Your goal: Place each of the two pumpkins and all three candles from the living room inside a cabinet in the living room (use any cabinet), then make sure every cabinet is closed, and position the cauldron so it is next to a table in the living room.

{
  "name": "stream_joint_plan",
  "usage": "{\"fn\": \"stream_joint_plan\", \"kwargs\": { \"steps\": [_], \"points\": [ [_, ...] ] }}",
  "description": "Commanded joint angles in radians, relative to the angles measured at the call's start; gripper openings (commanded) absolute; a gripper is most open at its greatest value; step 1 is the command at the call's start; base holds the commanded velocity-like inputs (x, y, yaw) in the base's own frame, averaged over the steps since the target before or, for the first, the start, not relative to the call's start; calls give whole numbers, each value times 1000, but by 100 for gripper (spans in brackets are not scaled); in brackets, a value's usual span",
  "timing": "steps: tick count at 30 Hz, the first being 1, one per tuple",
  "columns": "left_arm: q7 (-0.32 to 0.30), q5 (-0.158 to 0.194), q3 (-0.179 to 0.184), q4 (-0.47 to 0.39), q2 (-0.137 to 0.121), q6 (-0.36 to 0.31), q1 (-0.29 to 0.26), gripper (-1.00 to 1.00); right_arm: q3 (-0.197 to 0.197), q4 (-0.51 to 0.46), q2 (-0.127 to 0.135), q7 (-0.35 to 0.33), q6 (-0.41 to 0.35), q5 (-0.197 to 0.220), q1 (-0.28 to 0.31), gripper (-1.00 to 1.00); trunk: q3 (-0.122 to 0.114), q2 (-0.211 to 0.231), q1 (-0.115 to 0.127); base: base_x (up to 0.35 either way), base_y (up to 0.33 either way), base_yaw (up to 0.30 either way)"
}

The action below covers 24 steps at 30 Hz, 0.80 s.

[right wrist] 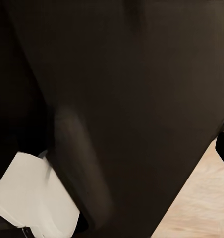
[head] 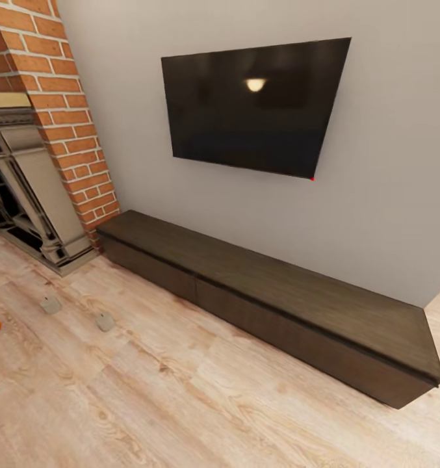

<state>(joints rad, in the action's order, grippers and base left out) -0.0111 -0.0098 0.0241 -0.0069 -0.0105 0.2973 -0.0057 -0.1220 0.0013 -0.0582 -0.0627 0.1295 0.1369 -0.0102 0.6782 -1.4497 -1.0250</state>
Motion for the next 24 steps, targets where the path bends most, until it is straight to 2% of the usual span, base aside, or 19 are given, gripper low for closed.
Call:
{"fn": "stream_joint_plan", "kwargs": {
  "steps": [1, 8, 24],
  "points": [
    [-1, -1, 2, 1, 0, 3, 0, 100, -5, 0, 0, -6, 4, 10, 0, 100, 0, 0, 0, 0, 0, -243],
    [-1, -1, 2, 1, 0, 3, 0, 100, -5, 0, 0, -6, 4, 10, 0, 100, -8, 0, 0, 0, 92, -242],
    [-1, -1, 2, 1, 0, 7, 0, 100, -5, 0, 0, -6, 4, 10, 0, 100, -23, 0, 0, 31, 267, -256]
  ]
}}
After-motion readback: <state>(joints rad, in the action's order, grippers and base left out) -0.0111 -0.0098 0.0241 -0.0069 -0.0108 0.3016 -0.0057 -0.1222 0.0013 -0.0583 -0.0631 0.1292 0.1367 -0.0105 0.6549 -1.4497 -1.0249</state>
